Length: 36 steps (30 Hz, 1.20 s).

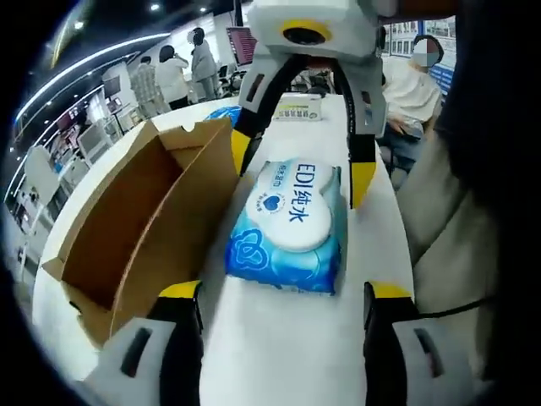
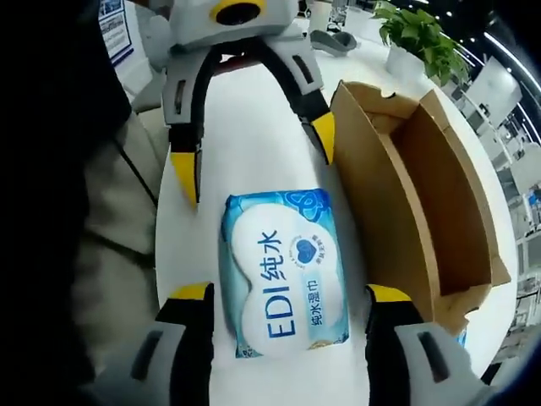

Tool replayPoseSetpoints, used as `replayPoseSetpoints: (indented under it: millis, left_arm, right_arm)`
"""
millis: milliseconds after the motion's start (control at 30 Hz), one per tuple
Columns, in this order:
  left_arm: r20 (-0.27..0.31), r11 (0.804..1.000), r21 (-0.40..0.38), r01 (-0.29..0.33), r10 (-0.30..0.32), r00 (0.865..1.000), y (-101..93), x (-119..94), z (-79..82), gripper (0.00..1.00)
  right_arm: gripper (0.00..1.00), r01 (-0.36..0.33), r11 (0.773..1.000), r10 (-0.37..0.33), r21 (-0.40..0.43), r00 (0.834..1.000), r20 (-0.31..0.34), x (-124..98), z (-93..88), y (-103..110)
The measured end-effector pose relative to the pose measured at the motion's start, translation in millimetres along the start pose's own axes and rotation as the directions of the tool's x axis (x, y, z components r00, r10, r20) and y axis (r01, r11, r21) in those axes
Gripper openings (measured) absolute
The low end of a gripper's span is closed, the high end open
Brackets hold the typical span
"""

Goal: Operate the shoe box by opening the lid, removing the specified soft item, and placing it in the target area until the item is outside and the box remains undamaged.

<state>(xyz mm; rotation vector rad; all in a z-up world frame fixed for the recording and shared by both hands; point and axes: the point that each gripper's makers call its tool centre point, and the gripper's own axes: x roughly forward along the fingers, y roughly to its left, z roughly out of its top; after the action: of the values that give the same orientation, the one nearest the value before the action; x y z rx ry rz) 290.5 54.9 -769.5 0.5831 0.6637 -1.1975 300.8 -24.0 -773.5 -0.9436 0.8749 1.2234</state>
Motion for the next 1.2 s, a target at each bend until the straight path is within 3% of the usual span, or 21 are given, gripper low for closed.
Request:
replayPoseSetpoints:
  millis: [100,200,467,667,833,1000,1200]
  left_arm:
    - [0.084,0.998,-0.042,-0.039,0.042,0.996,2.5,-13.8,15.0,0.77]
    - [0.113,0.997,-0.062,-0.046,0.052,0.992,-0.4,-27.4,20.4,0.80]
    - [0.113,0.997,-0.063,-0.052,0.059,0.992,-13.6,-47.1,9.6,0.84]
    - [0.112,0.987,-0.137,-0.079,0.095,0.989,-12.8,-56.8,0.6,0.85]
    - [0.166,0.969,-0.223,-0.109,0.148,0.975,-5.7,-64.1,5.4,0.86]
    - [0.164,0.959,-0.249,-0.136,0.181,0.970,-1.6,-60.9,5.9,0.85]
    - [0.162,0.957,-0.269,-0.107,0.155,0.975,-8.8,-55.1,8.4,0.83]
  right_arm:
    - [0.72,0.001,1.000,-0.002,-0.015,1.000,-0.007,1.1,2.8,1.5]
    - [0.71,-0.012,0.999,0.012,-0.039,1.000,-0.017,5.6,6.6,4.6]
    - [0.63,-0.014,0.997,0.007,-0.081,0.996,-0.088,24.1,13.1,-0.1]
    - [0.59,-0.039,0.998,0.032,-0.055,0.991,-0.134,33.6,8.5,4.6]
    - [0.58,-0.033,0.997,0.022,-0.071,0.989,-0.148,32.3,7.3,3.7]
    - [0.57,-0.034,0.997,0.021,-0.074,0.985,-0.173,32.5,5.8,3.6]
    - [0.56,-0.041,0.997,0.030,-0.072,0.988,-0.148,32.5,5.3,3.6]
